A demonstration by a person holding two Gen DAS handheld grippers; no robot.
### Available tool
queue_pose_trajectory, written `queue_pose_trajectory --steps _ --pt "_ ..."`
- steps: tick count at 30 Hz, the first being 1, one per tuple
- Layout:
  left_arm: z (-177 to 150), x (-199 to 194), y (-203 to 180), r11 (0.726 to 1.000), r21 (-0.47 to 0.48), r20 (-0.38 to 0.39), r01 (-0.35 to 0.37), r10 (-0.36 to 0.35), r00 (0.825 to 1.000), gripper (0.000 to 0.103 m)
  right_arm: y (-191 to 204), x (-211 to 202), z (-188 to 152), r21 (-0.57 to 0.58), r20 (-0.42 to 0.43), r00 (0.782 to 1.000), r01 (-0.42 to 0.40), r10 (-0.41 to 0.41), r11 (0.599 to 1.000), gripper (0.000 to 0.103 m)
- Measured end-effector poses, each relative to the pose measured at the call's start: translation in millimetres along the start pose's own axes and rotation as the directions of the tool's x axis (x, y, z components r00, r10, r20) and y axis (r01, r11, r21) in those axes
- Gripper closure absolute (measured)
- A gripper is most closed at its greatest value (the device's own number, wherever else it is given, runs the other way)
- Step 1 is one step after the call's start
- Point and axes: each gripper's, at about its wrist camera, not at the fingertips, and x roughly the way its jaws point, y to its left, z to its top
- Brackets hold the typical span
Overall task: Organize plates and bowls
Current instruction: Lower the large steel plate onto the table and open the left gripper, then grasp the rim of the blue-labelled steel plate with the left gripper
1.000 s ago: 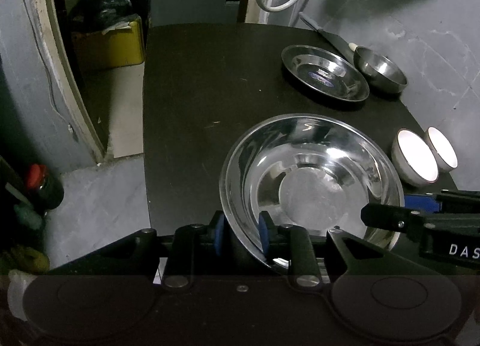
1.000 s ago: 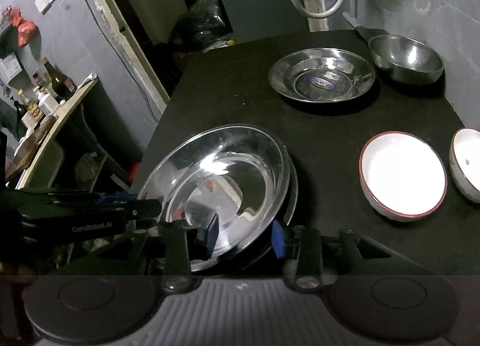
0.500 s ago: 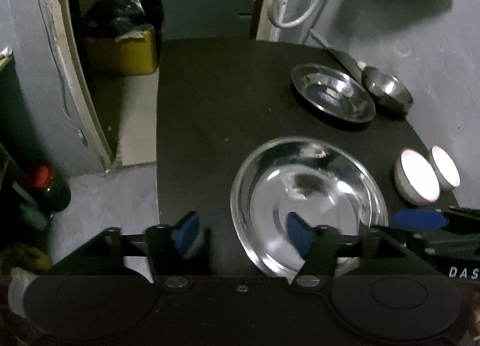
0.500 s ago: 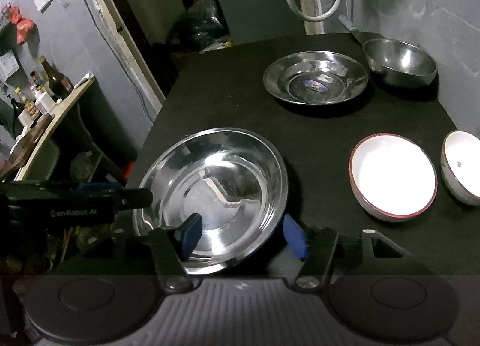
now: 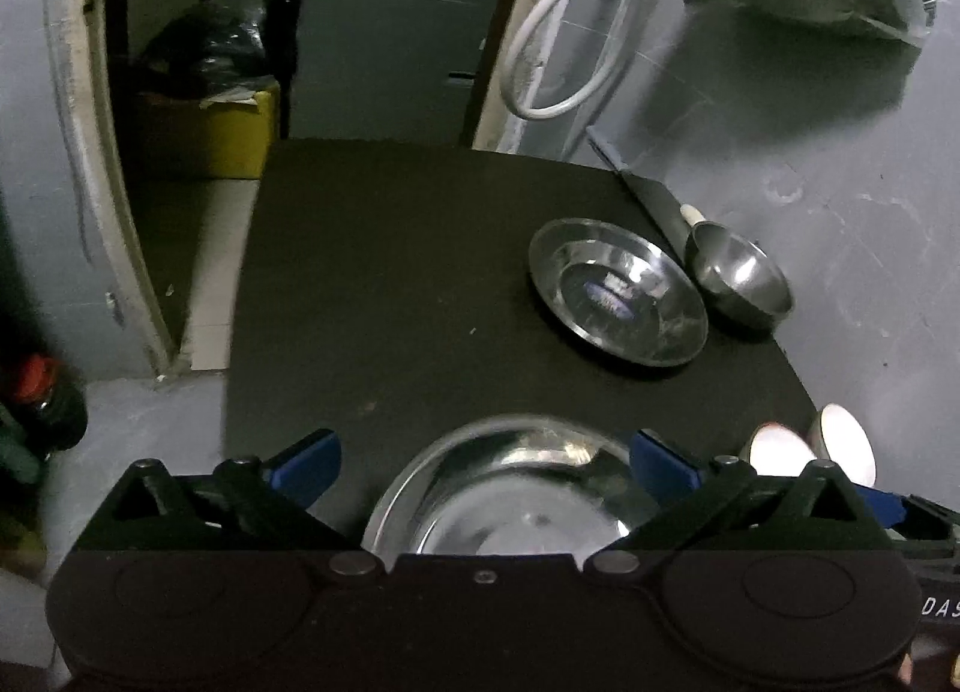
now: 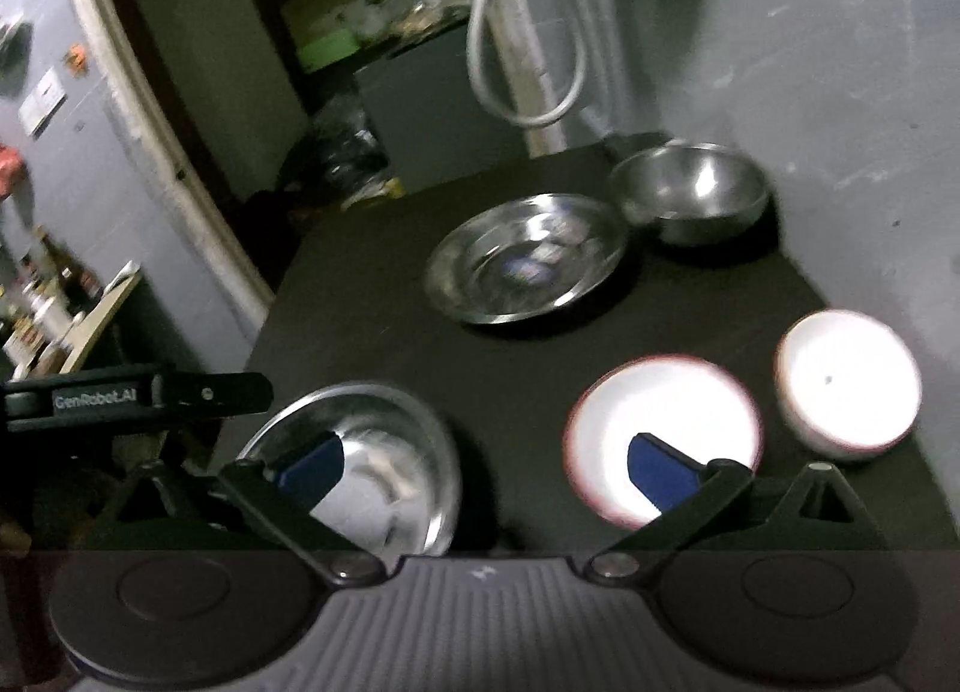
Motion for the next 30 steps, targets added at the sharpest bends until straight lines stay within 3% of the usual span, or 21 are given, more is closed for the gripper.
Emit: queue_pose_trajectory --steps 12,17,21,27,30 --pt "71 90 -37 0.993 0.114 0.022 -0.029 0.027 0.999 0.001 -49 56 54 0.065 -0.015 0.999 0.048 -0.047 0.997 0.0" --pt "94 137 -47 0.969 0.221 -0.033 -0.109 0.119 0.992 0.001 -57 86 68 0.045 -0.048 0.993 0.107 -0.105 0.993 0.0" --pt "103 157 -46 0.971 0.211 -0.052 -0.11 0.123 0.991 0.001 -61 103 74 0.059 -0.034 0.995 0.099 -0.097 0.993 0.0" --pt "103 168 -49 0.975 0.202 -0.063 -0.092 0.106 0.992 0.003 -55 122 83 0.044 -0.043 0.994 0.107 -0.105 0.993 0.017" --pt "102 170 -48 0.98 0.181 -0.081 -0.078 0.094 0.992 0.012 -53 129 85 0.041 -0.05 0.993 0.106 -0.104 0.994 0.025"
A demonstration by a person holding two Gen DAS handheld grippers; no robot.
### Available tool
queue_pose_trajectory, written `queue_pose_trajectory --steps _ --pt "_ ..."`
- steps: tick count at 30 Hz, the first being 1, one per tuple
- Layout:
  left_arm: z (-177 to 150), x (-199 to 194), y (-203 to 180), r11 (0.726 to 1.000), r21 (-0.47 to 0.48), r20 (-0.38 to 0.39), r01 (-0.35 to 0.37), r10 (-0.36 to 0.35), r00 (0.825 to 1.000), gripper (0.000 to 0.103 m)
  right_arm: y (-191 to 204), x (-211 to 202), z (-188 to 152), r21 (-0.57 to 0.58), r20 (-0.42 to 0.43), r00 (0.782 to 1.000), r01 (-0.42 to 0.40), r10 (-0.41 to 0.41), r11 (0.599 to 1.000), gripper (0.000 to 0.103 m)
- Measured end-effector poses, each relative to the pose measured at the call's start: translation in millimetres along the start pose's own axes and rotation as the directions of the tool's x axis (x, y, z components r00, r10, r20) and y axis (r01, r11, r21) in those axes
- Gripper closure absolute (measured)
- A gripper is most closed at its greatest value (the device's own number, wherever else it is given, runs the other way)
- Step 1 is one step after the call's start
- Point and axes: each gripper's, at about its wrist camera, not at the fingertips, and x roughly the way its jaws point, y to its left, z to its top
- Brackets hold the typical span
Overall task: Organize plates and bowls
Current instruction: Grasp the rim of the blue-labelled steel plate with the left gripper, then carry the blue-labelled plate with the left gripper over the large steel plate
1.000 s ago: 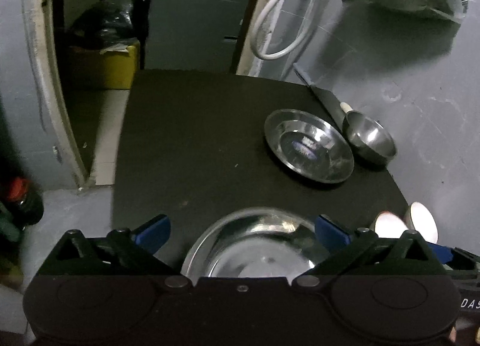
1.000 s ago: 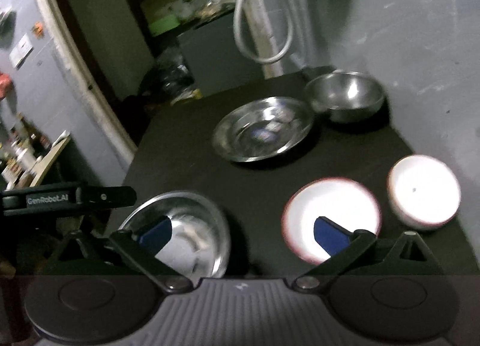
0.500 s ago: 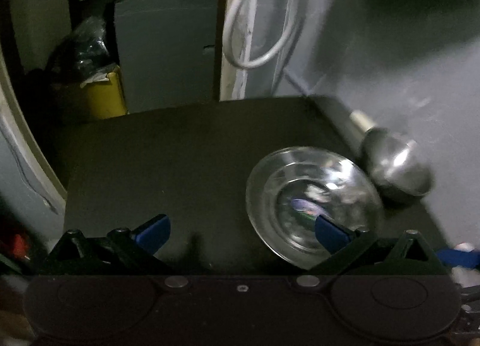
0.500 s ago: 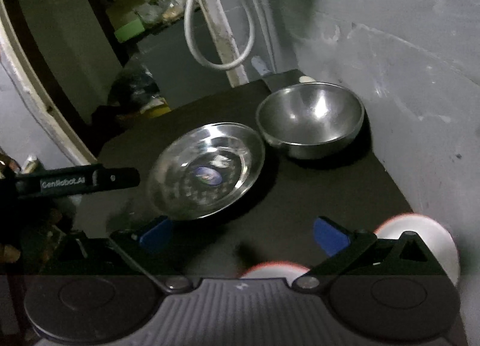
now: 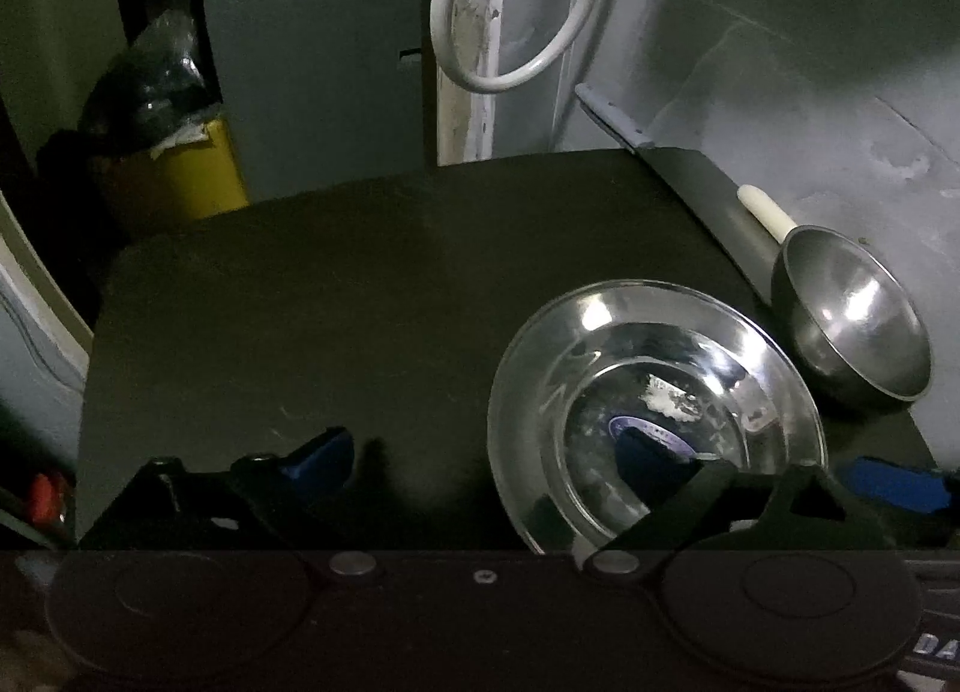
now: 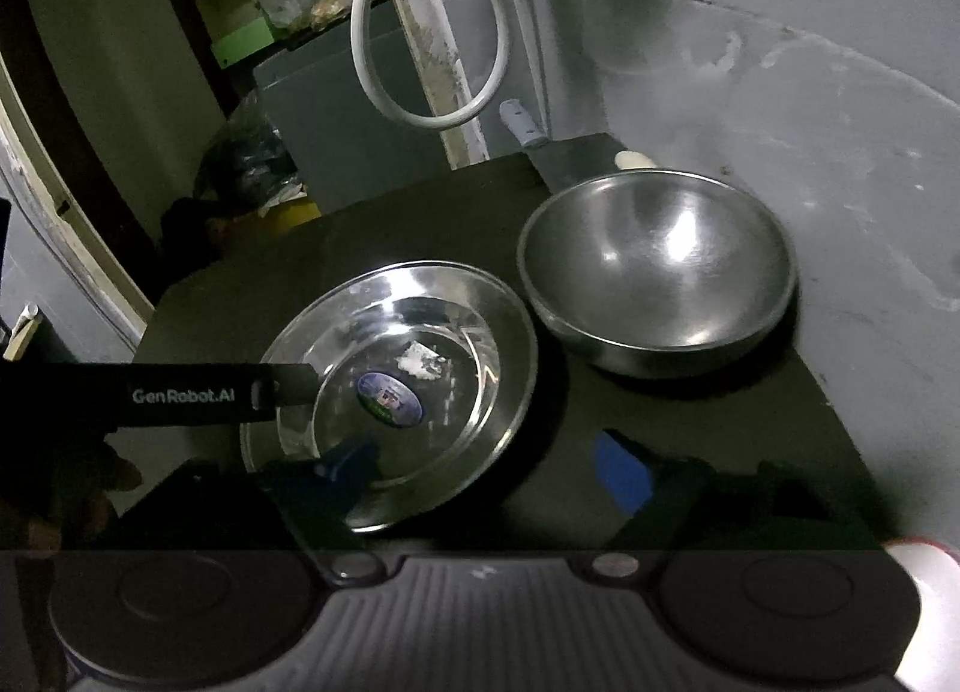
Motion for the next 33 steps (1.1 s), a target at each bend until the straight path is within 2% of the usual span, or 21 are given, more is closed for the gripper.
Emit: queue_pose_trajectory --steps 3,6,8,10,11,21,33 --pt "-1 1 0 0.999 -0.029 -0.01 0.031 -0.031 0.999 0.025 1 5 1 0.003 -0.004 1.0 -0.004 0.004 1.0 0.037" --pt "-2 0 0 0.998 -0.034 -0.009 0.053 -0.053 0.999 0.039 0 7 2 0.017 -0.008 1.0 -0.003 0.003 1.0 0.054" --pt "-3 1 -2 0.997 -0.032 -0.015 0.068 -0.069 0.998 0.058 -2 9 2 0.024 -0.011 1.0 -0.003 0.004 1.0 0.071" --pt "-4 3 -2 0.996 -0.038 -0.036 0.076 -0.078 0.996 0.071 -3 9 2 0.028 -0.006 1.0 0.005 -0.005 1.0 0.077" --pt "-5 4 -2 0.996 -0.042 -0.043 0.079 -0.08 0.996 0.074 -3 9 2 0.025 -0.002 1.0 0.01 -0.01 1.0 0.078" --pt "-17 -12 5 0.995 -0.065 -0.04 0.082 -0.085 0.996 0.079 -10 6 1 0.056 -0.017 0.999 -0.035 0.036 0.998 0.082" --pt "-45 -75 20 0.996 -0.056 0.048 0.07 -0.068 0.997 0.079 15 -39 -15 -0.042 0.041 0.993 -0.113 0.114 0.993 0.082"
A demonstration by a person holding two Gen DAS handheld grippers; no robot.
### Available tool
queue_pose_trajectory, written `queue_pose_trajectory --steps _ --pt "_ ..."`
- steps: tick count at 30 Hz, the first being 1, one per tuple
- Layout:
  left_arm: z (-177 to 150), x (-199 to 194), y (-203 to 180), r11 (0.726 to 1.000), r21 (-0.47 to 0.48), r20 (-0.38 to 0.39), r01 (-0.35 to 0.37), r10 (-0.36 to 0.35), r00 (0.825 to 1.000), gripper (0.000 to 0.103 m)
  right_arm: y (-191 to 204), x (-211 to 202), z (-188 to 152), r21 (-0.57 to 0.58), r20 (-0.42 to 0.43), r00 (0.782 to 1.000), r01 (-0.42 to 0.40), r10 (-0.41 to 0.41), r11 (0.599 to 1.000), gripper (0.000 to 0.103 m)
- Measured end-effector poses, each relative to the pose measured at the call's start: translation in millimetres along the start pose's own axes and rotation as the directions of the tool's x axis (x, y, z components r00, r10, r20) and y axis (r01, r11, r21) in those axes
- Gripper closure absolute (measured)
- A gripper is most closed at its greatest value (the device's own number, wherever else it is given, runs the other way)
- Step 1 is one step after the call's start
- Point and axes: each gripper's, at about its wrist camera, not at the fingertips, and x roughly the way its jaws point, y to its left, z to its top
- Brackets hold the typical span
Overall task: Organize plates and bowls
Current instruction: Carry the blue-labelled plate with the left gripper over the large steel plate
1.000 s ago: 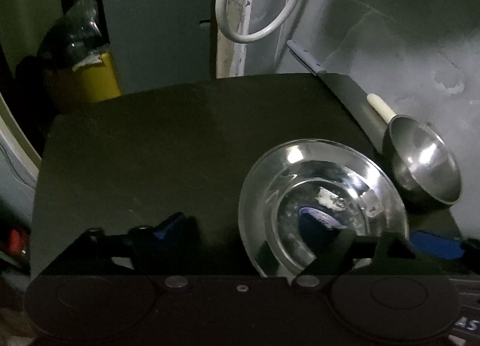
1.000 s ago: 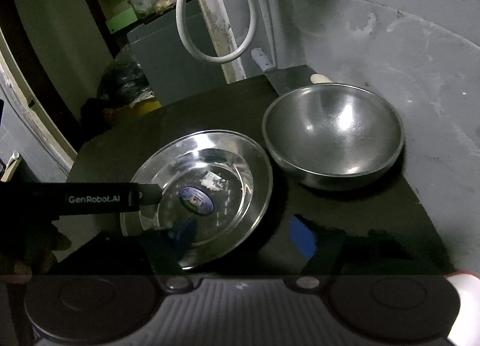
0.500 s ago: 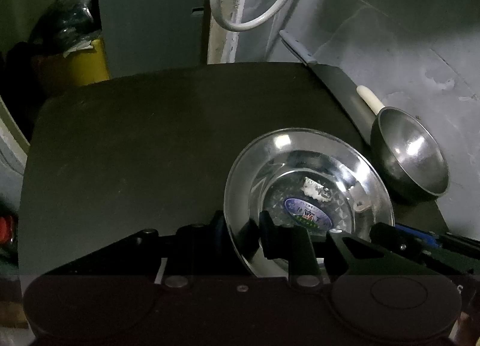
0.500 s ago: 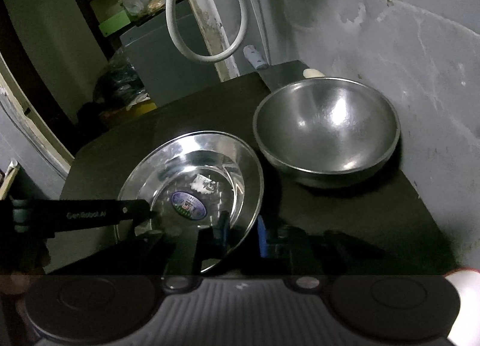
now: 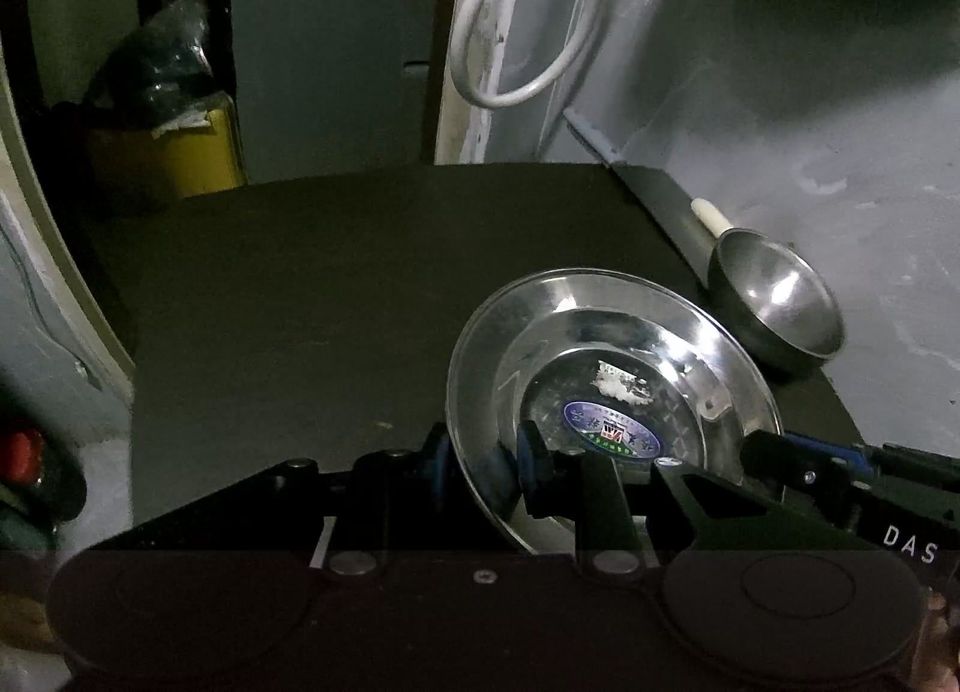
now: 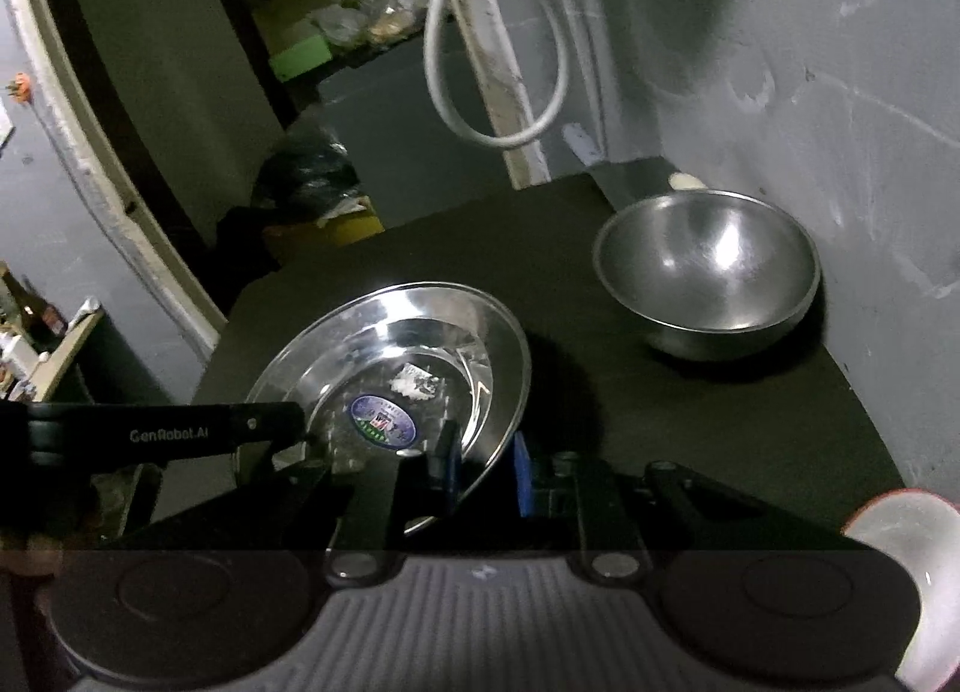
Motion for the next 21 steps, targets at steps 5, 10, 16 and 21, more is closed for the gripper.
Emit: queue_pose_trajectory --steps 5,10,16,21 --pt "-13 -32 6 1.0 0.0 0.032 0.002 -0.002 0.999 0.078 16 -25 -6 -0.023 0.021 0.999 -0.024 0.024 0.999 0.082" --pt "-28 -65 9 1.0 0.009 0.061 -0.002 0.002 0.998 0.078 35 -51 -14 -0.046 0.036 0.999 -0.039 0.04 0.998 0.082" --pt "-49 -105 18 0.999 -0.017 0.088 -0.03 0.032 0.996 0.078 63 -78 -24 -0.098 0.045 0.998 -0.045 0.05 0.994 0.082" --pt "-66 -127 27 0.998 -0.038 0.103 -0.04 0.043 0.994 0.078 85 -93 -33 -0.144 0.035 0.997 -0.057 0.062 0.988 0.082"
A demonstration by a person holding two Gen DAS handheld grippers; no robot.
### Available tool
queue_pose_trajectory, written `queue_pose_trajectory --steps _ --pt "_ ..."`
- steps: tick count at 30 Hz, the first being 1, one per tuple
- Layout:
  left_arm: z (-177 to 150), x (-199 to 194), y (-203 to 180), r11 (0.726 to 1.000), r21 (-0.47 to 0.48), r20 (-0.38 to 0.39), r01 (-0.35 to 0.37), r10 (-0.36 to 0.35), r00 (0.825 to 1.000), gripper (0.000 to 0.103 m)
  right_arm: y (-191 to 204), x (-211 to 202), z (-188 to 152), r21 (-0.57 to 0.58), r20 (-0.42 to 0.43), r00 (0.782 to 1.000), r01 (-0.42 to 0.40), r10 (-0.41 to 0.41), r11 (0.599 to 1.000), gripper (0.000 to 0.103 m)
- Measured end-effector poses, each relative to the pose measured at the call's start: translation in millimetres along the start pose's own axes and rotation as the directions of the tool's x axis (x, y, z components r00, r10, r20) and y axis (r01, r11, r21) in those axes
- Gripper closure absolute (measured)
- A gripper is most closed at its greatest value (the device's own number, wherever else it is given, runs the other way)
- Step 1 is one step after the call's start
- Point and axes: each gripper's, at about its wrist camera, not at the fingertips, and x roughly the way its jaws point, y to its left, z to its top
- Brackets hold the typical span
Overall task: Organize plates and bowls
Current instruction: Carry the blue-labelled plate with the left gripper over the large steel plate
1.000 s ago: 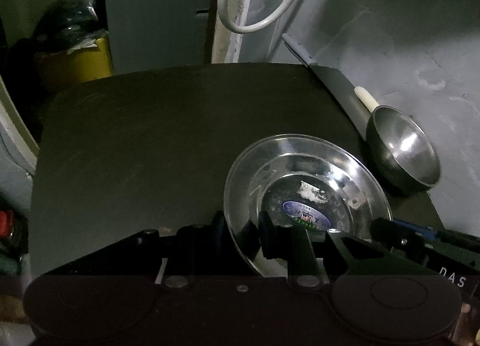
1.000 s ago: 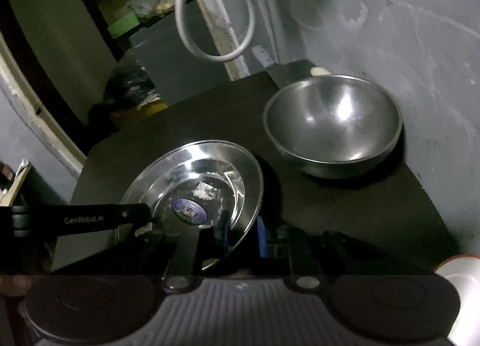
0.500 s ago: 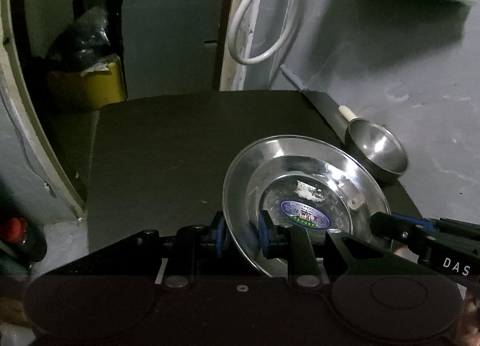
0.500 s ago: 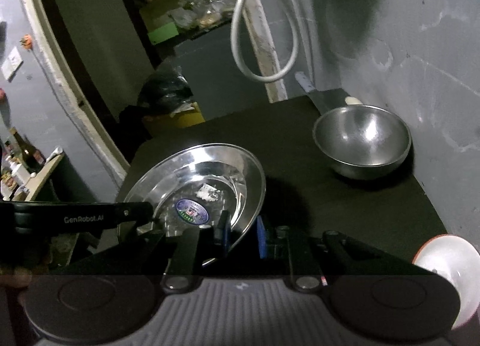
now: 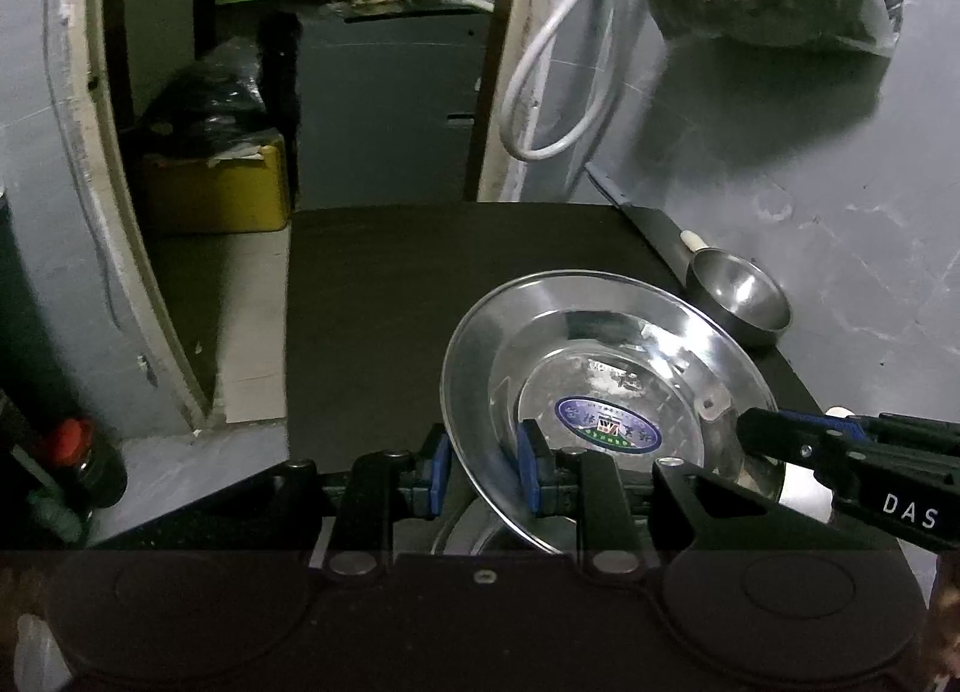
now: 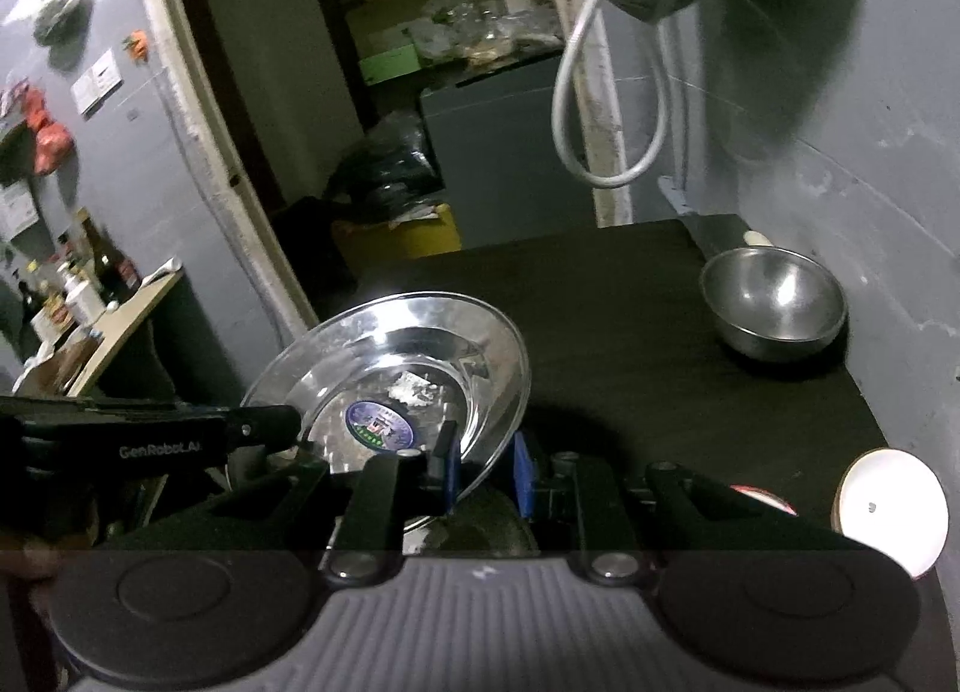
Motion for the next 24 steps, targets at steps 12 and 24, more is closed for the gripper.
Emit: queue_pose_trajectory --steps 12,24 --pt "-48 -13 19 0.999 -0.044 -0.054 -0.012 0.01 0.998 0.077 33 -12 -38 -0.064 -0.092 0.996 -0.004 -0.002 0.998 0.081" --pt "-66 -8 21 1.0 -0.008 -0.114 -0.019 0.018 0.993 0.077 36 -11 -62 -0.053 -0.173 0.985 -0.011 0.002 0.999 0.081"
